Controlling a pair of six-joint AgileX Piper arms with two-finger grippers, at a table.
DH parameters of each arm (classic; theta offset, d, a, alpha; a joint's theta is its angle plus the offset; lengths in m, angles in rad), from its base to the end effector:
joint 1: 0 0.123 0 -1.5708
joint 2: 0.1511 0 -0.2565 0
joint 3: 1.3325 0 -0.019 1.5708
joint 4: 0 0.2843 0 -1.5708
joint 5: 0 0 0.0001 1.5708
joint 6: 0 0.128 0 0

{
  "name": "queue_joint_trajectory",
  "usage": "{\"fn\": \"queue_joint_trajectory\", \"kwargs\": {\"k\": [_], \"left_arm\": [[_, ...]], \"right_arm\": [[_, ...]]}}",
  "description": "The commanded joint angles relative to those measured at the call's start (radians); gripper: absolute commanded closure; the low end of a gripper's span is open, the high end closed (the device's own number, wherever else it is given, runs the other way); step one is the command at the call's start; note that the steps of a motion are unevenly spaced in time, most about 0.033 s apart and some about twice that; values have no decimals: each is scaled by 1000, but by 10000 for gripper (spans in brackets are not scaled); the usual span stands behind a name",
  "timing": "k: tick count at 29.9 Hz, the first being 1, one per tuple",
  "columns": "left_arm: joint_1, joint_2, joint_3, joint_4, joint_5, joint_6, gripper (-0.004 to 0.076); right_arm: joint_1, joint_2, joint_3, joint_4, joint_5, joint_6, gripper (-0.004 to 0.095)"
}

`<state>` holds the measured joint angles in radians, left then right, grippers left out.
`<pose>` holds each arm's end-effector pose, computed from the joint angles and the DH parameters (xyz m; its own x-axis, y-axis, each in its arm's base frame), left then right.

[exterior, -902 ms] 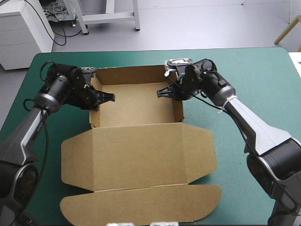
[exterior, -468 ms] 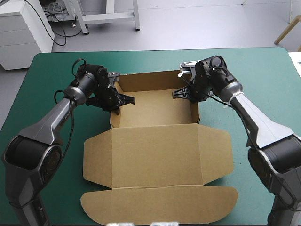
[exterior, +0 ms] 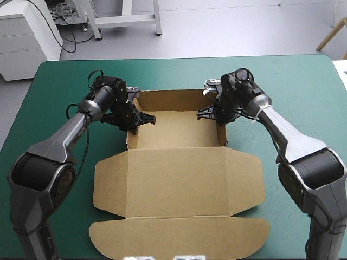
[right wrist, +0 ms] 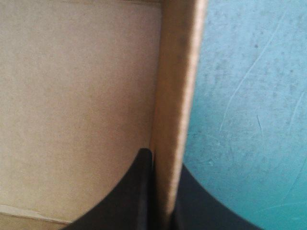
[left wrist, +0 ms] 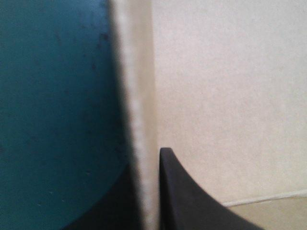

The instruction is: Fold the box

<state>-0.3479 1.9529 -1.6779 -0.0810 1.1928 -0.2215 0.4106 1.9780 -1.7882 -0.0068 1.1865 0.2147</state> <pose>0.4079 -0.1582 0.1842 -0.9818 0.0922 -0.1658 0.1127 0.9865 -0.1188 0.4185 0.1813 0.2074 -0.9447 -0.1816 -0.2730 -0.2032 0.9777 0.0526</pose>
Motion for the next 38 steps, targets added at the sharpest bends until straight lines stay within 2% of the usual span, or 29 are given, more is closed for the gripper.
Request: {"fn": "queue_joint_trajectory", "kwargs": {"k": [1,4,6,9,12,25,32,38], "left_arm": [[-4,-58,-33,-21,-49,47,650],[-4,-58,-33,-51,-57,35,511],[-4,-58,-33,-65,-69,34,411],[-4,-58,-33,-67,-73,80,267],[-4,-58,-33,-67,-71,123,192],[-4,-60,-148,18,-33,148,186],[-4,-60,-245,71,31,151,186],[-4,-60,-385,73,99,151,210]], "right_arm": [[4,-52,-29,7,17,-26,790],[4,-52,-29,-11,17,-22,578],[4,-52,-29,-25,17,-14,495],[4,-52,-29,-60,17,35,459],[4,-52,-29,-84,17,35,459],[4,-52,-36,-94,17,35,459],[4,-59,-158,-95,17,35,459],[4,-115,-222,-177,17,27,459]]}}
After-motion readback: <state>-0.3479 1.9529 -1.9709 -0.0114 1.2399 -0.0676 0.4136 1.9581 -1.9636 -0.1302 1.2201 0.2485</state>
